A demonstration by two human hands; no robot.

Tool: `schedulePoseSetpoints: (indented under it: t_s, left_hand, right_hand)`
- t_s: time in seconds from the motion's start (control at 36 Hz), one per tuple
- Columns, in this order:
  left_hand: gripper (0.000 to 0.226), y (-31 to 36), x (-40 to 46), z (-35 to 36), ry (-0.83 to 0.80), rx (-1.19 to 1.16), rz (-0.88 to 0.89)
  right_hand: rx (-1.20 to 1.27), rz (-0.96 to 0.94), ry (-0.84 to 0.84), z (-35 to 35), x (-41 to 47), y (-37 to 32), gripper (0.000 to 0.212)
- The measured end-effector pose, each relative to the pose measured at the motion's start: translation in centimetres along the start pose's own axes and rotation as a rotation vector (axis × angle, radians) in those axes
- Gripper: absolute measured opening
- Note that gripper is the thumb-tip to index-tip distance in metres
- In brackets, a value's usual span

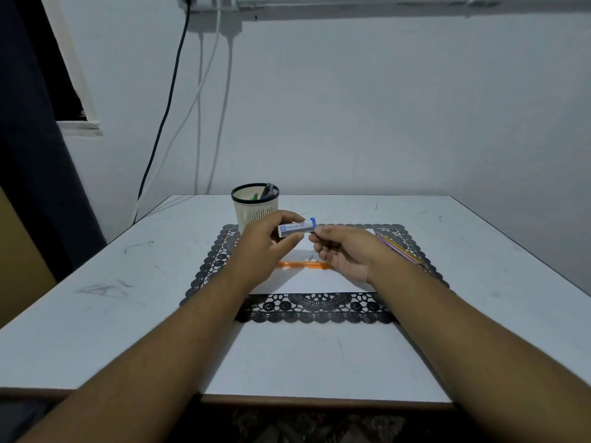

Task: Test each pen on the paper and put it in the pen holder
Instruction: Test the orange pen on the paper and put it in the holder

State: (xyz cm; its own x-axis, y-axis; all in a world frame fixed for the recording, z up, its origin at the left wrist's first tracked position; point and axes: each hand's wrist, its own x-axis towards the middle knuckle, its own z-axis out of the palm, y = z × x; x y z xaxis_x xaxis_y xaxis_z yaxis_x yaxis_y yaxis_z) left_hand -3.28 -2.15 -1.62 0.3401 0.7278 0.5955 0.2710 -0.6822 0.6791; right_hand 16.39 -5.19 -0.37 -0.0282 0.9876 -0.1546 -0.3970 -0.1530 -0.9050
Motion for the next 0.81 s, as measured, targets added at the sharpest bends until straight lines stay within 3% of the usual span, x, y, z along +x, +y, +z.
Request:
schedulePoseSetpoints:
  t_s: [0.17, 0.61, 0.81]
  left_hand:
    - [0.019, -0.1, 0.2, 0.0, -0.019, -0.128, -0.047]
    - [0.022, -0.2, 0.1, 0.0, -0.010, -0.141, -0.107]
    - [0.021, -1.6, 0.2, -0.4, 0.025, 0.065, -0.136]
  right_hand:
    - [0.024, 0.011, 0.008, 0.3, -0.1, 0.0, 0.005]
    - [0.055, 0.034, 0.049, 0.0, -0.2, 0.0, 0.006]
    - [-0.122, -0.116, 0.091, -0.4, 0.4, 0.1, 0.007]
